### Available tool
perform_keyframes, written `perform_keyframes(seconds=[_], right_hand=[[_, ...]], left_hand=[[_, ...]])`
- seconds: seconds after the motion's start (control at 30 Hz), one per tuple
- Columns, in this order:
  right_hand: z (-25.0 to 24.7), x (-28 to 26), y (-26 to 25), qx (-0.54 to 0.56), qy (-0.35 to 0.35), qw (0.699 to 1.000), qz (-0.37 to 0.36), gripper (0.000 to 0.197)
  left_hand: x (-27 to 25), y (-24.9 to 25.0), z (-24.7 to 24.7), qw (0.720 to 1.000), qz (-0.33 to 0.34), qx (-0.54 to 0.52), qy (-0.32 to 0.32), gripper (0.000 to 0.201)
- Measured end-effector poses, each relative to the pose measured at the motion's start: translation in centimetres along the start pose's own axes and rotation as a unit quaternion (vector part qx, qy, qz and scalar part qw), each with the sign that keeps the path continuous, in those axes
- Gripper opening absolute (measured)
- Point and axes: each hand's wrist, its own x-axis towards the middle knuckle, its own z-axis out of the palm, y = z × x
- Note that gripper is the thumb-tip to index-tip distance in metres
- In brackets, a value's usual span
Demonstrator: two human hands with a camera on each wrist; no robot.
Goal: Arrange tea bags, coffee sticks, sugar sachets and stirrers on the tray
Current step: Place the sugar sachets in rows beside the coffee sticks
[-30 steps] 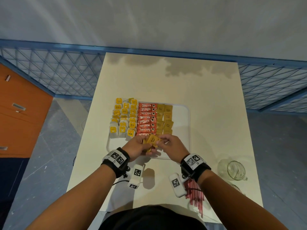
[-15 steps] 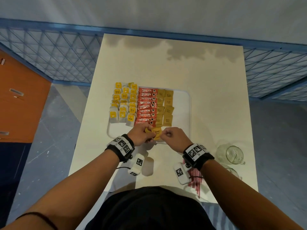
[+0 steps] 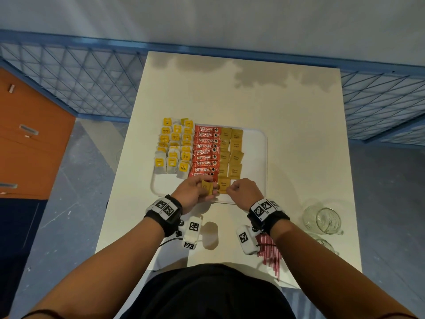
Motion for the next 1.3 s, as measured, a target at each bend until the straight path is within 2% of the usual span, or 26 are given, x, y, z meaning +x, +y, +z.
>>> perform_keyframes(seconds=[0.23, 0.37, 0.5, 0.63, 0.73, 0.87, 1.1, 1.3], right_hand=[[0.2, 0.4, -0.5, -0.025, -0.005, 1.0, -0.011, 0.032], [0.1, 0.4, -0.4, -0.025, -0.002, 1.0, -0.007, 0.038], [0.3, -0.2, -0.6, 0.04, -0.011, 0.998, -0.053, 0.03], [0.6, -0.8, -0.9, 0.131, -0.042, 0.988, -0.069, 0.048], [0.7, -1.2, -1.1, 0.204, -0.065, 0.974, -0.078, 0.033], [0.5, -2.0, -1.2, 0.242, -0.05, 0.964, -0.101, 0.016], [0.0, -1.9, 0.4, 0.208, -0.002, 0.97, -0.127, 0.015], [-0.2, -2.3, 0.9, 0.167, 0.0, 0.976, -0.142, 0.015]], left_hand=[[-0.1, -0.7, -0.9, 0.998, 0.01, -0.008, 0.053, 0.026], [-0.2, -0.8, -0.8, 0.998, 0.009, 0.002, 0.059, 0.017], [-0.1, -0.8, -0.5, 0.998, 0.026, 0.012, 0.052, 0.013], [-0.2, -0.4, 0.0, 0.998, 0.041, -0.005, 0.045, 0.014], [-0.2, -0.1, 0.3, 0.997, 0.046, 0.038, 0.041, 0.015], [-0.1, 0.0, 0.8, 0.996, 0.044, 0.065, 0.041, 0.013], [-0.1, -0.2, 1.4, 0.998, 0.021, 0.048, 0.041, 0.017], [0.4, -0.3, 1.5, 0.999, 0.013, 0.041, 0.02, 0.021]])
